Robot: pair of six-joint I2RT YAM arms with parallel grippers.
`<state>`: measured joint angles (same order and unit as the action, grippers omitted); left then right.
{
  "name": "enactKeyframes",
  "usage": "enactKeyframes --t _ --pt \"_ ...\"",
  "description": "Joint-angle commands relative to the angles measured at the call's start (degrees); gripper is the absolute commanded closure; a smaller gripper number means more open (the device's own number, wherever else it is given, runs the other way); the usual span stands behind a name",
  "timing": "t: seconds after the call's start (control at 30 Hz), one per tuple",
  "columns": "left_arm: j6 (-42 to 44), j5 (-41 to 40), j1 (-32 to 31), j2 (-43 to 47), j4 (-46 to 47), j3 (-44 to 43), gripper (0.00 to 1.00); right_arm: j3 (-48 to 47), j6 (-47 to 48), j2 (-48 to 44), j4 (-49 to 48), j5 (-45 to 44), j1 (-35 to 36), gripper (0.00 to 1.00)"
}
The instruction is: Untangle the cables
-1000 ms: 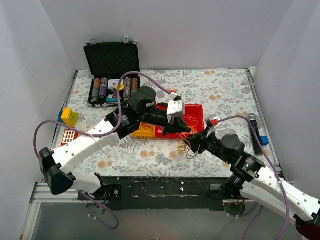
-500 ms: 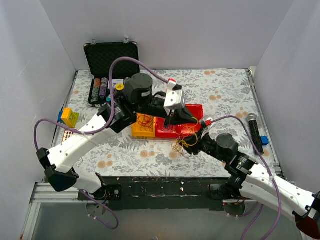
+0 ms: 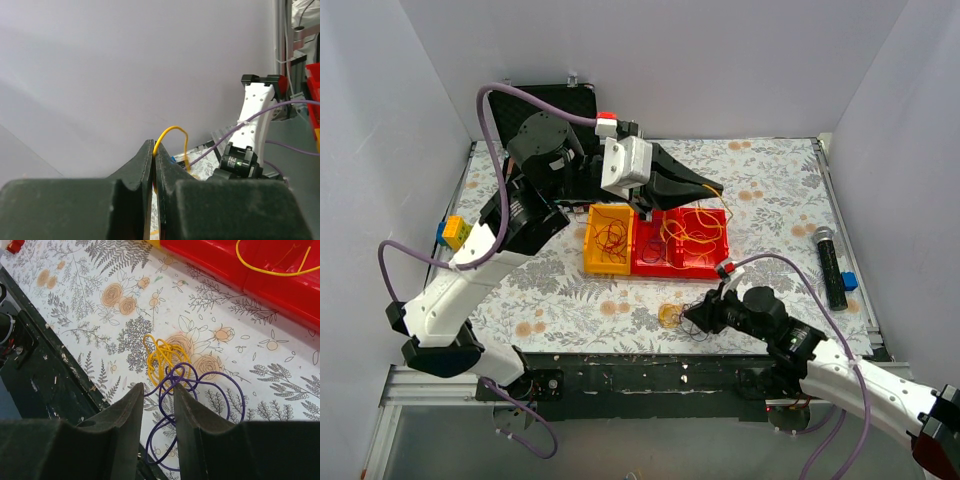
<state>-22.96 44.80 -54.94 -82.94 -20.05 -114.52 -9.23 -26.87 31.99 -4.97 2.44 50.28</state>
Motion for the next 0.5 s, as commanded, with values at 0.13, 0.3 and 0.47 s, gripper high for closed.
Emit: enactKeyframes --t 0.13,0.3,0.47 --pt "-1.3 -10.3 -0.3 0.8 9.2 4.7 1.0 1.3 -2.4 -4.0 4.1 -0.1 0.2 0.62" --pt "-2.1 -26.0 -0.3 3.1 24.9 24.1 1.0 -3.1 -3.7 -12.0 14.6 -5.6 0.2 0.38" --pt "-2.9 -34.3 0.4 -2.5 30.8 30.8 1.0 -4.4 -6.1 -18.9 21.0 -8.0 0.2 0.44"
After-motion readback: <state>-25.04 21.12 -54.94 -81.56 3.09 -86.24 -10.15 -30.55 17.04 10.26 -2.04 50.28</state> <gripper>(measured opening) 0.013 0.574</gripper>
